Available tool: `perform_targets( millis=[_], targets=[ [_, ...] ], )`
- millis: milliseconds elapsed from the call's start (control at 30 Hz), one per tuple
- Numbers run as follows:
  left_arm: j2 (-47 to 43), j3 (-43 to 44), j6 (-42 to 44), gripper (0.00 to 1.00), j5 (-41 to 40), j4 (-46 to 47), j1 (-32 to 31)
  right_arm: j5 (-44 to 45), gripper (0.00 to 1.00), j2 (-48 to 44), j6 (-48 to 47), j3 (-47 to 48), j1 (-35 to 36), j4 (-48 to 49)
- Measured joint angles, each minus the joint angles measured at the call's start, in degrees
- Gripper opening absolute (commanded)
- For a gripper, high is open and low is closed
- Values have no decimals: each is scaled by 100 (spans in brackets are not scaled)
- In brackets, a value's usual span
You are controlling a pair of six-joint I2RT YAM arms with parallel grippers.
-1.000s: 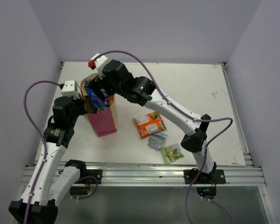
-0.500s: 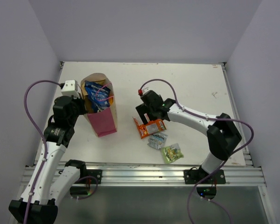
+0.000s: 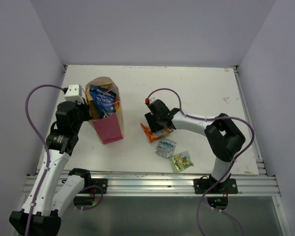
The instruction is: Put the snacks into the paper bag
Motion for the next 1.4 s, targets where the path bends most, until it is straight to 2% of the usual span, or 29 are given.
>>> perform_targets(
  millis=[33, 67, 100, 167, 200, 300, 433, 500, 567, 633, 733, 833, 967, 1100, 1200, 1400],
  targets=[
    [-2, 0, 0, 0, -2, -4, 0, -11, 30, 9, 7, 0, -2, 44],
    [-4, 0, 0, 0, -2, -9, 0, -44, 17, 9, 9, 2, -13, 109],
    [-7, 0, -2, 0, -2, -13, 0, -90, 10, -33, 24, 26, -24, 210],
    [-9, 0, 0, 0, -4, -13, 0, -166, 8, -153, 103, 83, -24, 286],
    [-9, 0, -2, 0, -7, -13, 0, -153, 0, -192, 116, 90, -11, 243],
    [-4, 0, 0, 0, -7, -13, 0, -31, 0, -245, 98, 295, -4, -190],
    [26, 0, 0, 0, -4, 7, 0, 339, 0, -273, -144, 1191, -26, -1335],
    [57, 0, 0, 0, 0, 35, 0, 444, 0, -269, -256, 2116, -39, -1812],
    [76, 0, 0, 0, 4, 68, 0, 439, 0, -155, -313, 3440, -44, -2149],
    [87, 0, 0, 0, 7, 76, 0, 326, 0, 48, -330, 4903, -24, -2151],
    [87, 0, 0, 0, 13, 76, 0, -39, 0, 284, -306, 6513, 61, -2006],
    [90, 0, 0, 0, 20, 79, 0, -651, 0, 562, -136, 7466, 243, -1775],
    [92, 0, 0, 0, 22, 81, 0, -1493, 0, 1049, 192, 7667, 625, -1576],
    [92, 0, 0, 0, 22, 81, 0, -2087, 0, 1919, 411, 7510, 1182, -1582],
    [74, -44, 92, 0, -280, -286, 90, -2090, 0, 2404, 452, 7418, 1416, -1521],
    [63, -85, 129, 0, -251, -284, 63, -1873, 0, 2376, 153, 7418, 1414, -1766]
  ],
)
